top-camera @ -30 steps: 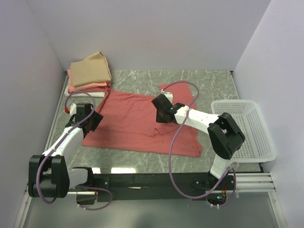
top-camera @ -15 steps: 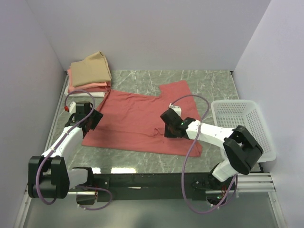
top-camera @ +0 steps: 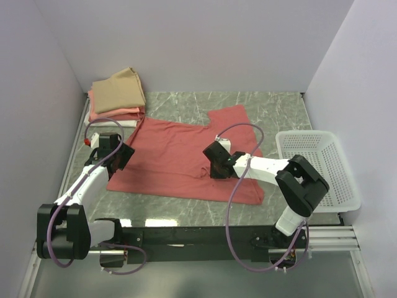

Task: Fold and stack the t-shirts
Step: Fold the tshirt

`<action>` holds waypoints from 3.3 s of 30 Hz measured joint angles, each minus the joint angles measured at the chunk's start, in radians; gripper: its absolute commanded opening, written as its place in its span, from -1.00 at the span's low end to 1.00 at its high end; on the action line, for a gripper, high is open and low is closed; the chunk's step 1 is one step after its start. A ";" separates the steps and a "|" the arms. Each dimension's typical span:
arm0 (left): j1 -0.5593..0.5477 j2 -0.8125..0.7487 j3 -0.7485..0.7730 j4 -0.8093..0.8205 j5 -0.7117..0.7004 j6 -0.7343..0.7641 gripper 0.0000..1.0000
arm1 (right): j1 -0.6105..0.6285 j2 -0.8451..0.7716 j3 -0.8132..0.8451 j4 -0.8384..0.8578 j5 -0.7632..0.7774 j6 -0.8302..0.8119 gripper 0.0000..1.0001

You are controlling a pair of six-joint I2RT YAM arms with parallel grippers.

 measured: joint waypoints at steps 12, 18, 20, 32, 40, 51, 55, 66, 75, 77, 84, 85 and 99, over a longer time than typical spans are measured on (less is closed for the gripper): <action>0.000 0.000 0.000 0.000 0.000 0.004 0.12 | 0.000 0.081 0.106 -0.011 0.024 -0.014 -0.49; 0.000 0.001 0.000 0.000 0.000 0.004 0.12 | -0.007 0.137 0.178 -0.013 0.026 -0.025 -0.49; 0.000 0.002 0.001 0.000 0.000 0.004 0.13 | -0.014 0.149 0.199 -0.019 0.026 -0.028 -0.49; -0.231 0.014 0.008 0.079 0.081 0.113 0.20 | -0.082 -0.089 0.040 -0.005 0.016 0.006 0.09; -0.488 0.130 0.087 0.100 0.079 0.162 0.16 | -0.132 -0.288 -0.146 0.071 -0.057 0.015 0.03; -0.563 0.190 0.116 0.108 0.079 0.164 0.13 | -0.119 -0.161 -0.172 0.113 -0.023 -0.028 -0.03; -0.584 0.200 0.126 0.107 0.079 0.163 0.13 | -0.101 -0.111 -0.143 0.104 0.017 -0.037 -0.07; -0.589 0.214 0.150 0.100 0.079 0.164 0.14 | -0.089 -0.059 -0.090 0.096 0.056 -0.041 -0.06; -0.589 0.219 0.158 0.090 0.078 0.164 0.13 | -0.087 -0.016 -0.028 0.082 0.061 -0.041 -0.02; -0.589 0.219 0.161 0.088 0.078 0.164 0.14 | -0.087 -0.013 -0.011 0.080 0.062 -0.041 -0.01; -0.589 0.220 0.168 0.087 0.079 0.164 0.12 | -0.086 0.035 0.053 0.082 0.059 -0.040 -0.01; -0.589 0.220 0.168 0.087 0.079 0.164 0.12 | -0.086 0.046 0.058 0.084 0.057 -0.040 -0.01; -0.591 0.220 0.168 0.083 0.080 0.169 0.12 | -0.096 0.120 0.174 0.069 0.039 -0.037 -0.01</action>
